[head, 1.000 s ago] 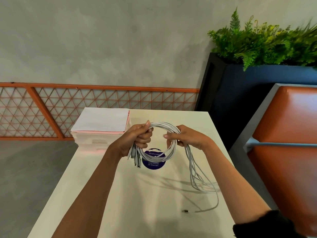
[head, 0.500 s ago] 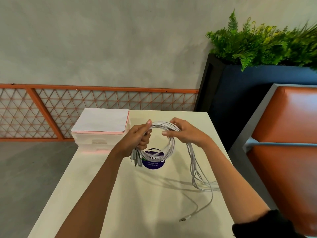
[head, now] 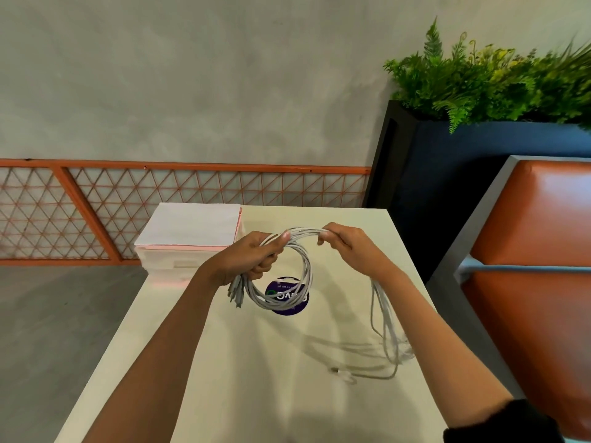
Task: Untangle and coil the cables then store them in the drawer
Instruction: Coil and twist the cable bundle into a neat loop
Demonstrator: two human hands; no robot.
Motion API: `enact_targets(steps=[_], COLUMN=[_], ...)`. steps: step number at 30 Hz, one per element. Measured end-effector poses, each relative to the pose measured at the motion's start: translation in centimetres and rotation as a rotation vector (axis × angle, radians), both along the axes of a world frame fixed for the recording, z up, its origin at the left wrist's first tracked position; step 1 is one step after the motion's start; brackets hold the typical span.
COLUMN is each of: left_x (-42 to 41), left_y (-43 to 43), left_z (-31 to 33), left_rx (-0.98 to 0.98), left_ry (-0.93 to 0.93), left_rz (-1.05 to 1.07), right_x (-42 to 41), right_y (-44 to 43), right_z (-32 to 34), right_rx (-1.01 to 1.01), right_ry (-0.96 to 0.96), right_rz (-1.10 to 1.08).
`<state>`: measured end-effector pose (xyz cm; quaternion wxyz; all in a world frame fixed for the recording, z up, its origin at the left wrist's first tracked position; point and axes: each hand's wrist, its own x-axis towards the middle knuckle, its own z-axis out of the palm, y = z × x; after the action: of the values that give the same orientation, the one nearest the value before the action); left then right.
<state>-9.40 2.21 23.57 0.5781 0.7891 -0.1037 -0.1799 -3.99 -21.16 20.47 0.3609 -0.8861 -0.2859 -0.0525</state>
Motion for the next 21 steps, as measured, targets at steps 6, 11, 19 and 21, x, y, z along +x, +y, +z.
enact_targets(steps=[6,11,19,21], left_x=[0.0,0.1,0.3,0.3], left_y=[0.1,-0.1,0.1,0.4], left_z=[0.4,0.6,0.8,1.0], left_rx=[0.163,0.059,-0.374,-0.414], left_ry=[-0.250,-0.218,-0.076,-0.074], left_rz=[0.096,0.106,0.170,0.205], right_x=[-0.2,0.5,-0.4,-0.9], right_y=[-1.0,-1.3,-0.5,0.0], right_z=[3.9,4.5,2.2,1.6], right_rx=[0.115,0.235,0.520,0.582], right_ry=[0.686,1.056,0.906,0.783], right_rz=[0.087,0.206,0.341,0.269])
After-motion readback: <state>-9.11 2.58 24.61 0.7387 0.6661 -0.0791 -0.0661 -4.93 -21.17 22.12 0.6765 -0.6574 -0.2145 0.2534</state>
